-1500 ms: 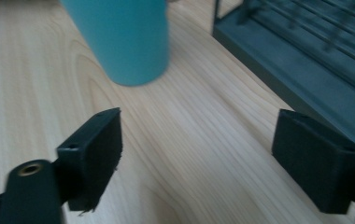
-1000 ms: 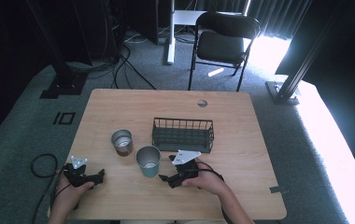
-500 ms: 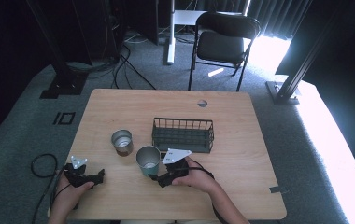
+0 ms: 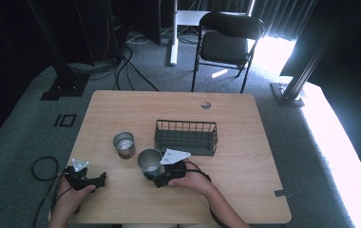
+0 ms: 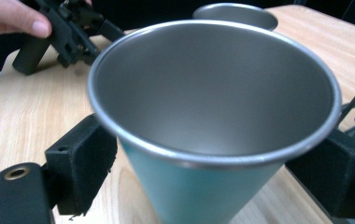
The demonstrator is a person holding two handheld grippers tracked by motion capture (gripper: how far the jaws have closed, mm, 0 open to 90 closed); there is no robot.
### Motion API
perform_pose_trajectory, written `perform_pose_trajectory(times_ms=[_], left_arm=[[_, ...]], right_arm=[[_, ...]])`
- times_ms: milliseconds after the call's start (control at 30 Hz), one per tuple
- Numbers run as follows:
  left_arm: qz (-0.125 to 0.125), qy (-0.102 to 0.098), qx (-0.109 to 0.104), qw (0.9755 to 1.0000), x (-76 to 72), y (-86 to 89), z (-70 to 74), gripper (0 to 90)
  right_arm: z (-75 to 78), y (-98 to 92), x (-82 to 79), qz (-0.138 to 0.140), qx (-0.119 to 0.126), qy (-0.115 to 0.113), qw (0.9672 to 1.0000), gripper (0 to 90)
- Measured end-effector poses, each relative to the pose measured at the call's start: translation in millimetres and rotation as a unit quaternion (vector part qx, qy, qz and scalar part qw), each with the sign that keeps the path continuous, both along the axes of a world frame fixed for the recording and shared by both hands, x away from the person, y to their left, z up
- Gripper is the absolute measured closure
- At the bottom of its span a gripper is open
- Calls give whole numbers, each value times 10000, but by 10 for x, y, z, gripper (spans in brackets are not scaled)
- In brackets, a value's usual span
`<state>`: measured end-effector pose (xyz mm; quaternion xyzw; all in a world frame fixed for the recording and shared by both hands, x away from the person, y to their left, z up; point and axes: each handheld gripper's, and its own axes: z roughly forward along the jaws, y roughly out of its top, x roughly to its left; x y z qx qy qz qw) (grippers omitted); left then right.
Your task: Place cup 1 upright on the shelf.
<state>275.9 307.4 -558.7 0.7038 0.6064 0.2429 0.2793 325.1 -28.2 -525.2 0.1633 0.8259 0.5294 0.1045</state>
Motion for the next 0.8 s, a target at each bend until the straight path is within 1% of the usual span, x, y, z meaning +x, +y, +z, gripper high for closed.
perform_pose_trajectory(times_ms=[67, 167, 267, 367, 400, 467, 500, 567, 600, 633, 700, 733, 800], left_arm=[[-1, 2, -1, 10000, 0, 0, 0, 5], [-1, 1, 0, 10000, 0, 0, 0, 5], [-1, 1, 0, 10000, 0, 0, 0, 5], [-2, 1, 0, 10000, 0, 0, 0, 5], [-1, 2, 0, 10000, 0, 0, 0, 5], [-1, 2, 0, 10000, 0, 0, 0, 5], [-2, 2, 1, 10000, 0, 0, 0, 5], [-2, 2, 1, 10000, 0, 0, 0, 5], [0, 0, 0, 10000, 0, 0, 0, 5], [0, 0, 0, 10000, 0, 0, 0, 5], [0, 0, -2, 10000, 0, 0, 0, 5], [3, -2, -2, 10000, 0, 0, 0, 5], [2, -2, -1, 10000, 0, 0, 0, 5]], right_arm=[[-7, 26, -1, 0, 58, -9, 10000, 121], [-17, 73, -15, -25, 86, -106, 9999, 141], [-13, 100, -18, -62, 93, -70, 9999, 144], [5, 125, -27, -82, 48, -19, 10000, 146], [31, 130, -44, -30, 90, 35, 9999, 147], [46, 131, -54, -27, 116, 62, 9999, 147], [81, 122, -64, -30, 118, 88, 9999, 147], [99, 117, -65, -52, 126, 82, 9999, 147], [147, 98, -67, -37, 137, 90, 9999, 147], [147, 98, -67, -37, 137, 90, 9999, 147], [191, 85, -72, -39, 185, 140, 9997, 148], [248, 71, -76, -45, 210, 113, 9997, 148], [296, 61, -81, -42, 195, 90, 9998, 148]])
